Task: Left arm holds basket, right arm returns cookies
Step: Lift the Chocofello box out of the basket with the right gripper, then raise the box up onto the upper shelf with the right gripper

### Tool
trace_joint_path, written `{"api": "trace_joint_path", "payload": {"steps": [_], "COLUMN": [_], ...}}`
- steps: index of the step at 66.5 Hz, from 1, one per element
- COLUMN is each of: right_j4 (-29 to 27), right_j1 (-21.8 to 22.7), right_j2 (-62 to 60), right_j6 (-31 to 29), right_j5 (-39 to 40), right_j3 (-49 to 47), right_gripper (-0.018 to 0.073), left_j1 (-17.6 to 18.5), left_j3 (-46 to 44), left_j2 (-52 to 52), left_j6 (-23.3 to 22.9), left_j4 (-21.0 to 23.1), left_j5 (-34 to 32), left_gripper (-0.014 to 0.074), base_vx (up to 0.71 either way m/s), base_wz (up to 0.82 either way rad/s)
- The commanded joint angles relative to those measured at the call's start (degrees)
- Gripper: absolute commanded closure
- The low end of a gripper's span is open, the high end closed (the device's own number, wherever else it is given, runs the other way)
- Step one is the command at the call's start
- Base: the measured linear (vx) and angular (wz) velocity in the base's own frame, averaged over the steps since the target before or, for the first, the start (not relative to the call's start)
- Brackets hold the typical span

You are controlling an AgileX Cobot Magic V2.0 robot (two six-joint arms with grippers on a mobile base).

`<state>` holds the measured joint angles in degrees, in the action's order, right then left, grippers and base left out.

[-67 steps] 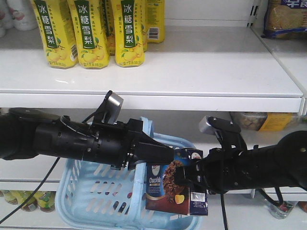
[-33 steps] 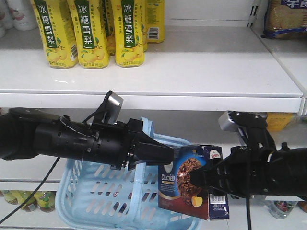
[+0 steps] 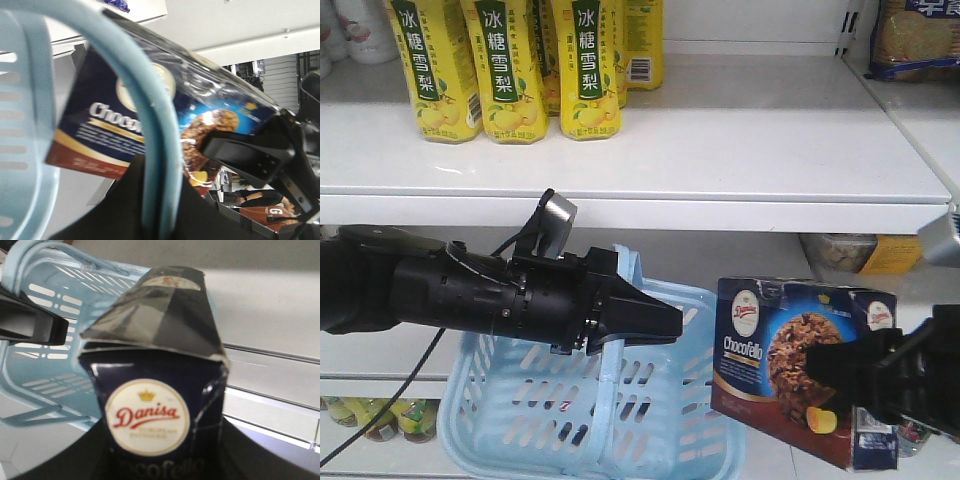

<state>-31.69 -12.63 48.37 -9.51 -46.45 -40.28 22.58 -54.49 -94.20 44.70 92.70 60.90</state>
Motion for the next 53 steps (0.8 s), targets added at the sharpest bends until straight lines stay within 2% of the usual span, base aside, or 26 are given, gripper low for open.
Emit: {"api": "trace_joint_path", "payload": {"steps": [1,13,26,38,53], "right_j4": [-1.08,-1.13,-0.41,5.51,14.54], "right_j1": [1.36,1.36,1.36,1.36,1.36], "right_j2": [-3.70,-7.90,-9.20,-9.09,-6.20], "right_j6": [-0.86,-0.72,-0.72,-0.73,2.48], "right_j5": [-0.98,-4.33,-2.72,6.48,19.02], "right_j3": [-2.20,-6.47,-14.35,-19.04,-19.18], "right_gripper": [0.0374,0.0374,0.0374,0.0374,0.0374], "left_j1": [-0.86,-0.86,-0.86,-0.86,-0.86], "left_j3": [-2.45,-2.45,-2.45,-2.45,-2.45], "left_j2": [2.60,2.60,2.60,2.60,2.60], "left_j6": [1.06,1.06,1.06,1.06,1.06], "left_j4": [9.24,9.24,9.24,9.24,9.24], "left_j5": [-1.51,-1.51,-1.51,-1.51,-1.51], "left_gripper": [0.0599,0.0599,0.0599,0.0599,0.0599], "base_vx": [0.00,0.00,0.00,0.00,0.00], "base_wz": [0.00,0.00,0.00,0.00,0.00]}}
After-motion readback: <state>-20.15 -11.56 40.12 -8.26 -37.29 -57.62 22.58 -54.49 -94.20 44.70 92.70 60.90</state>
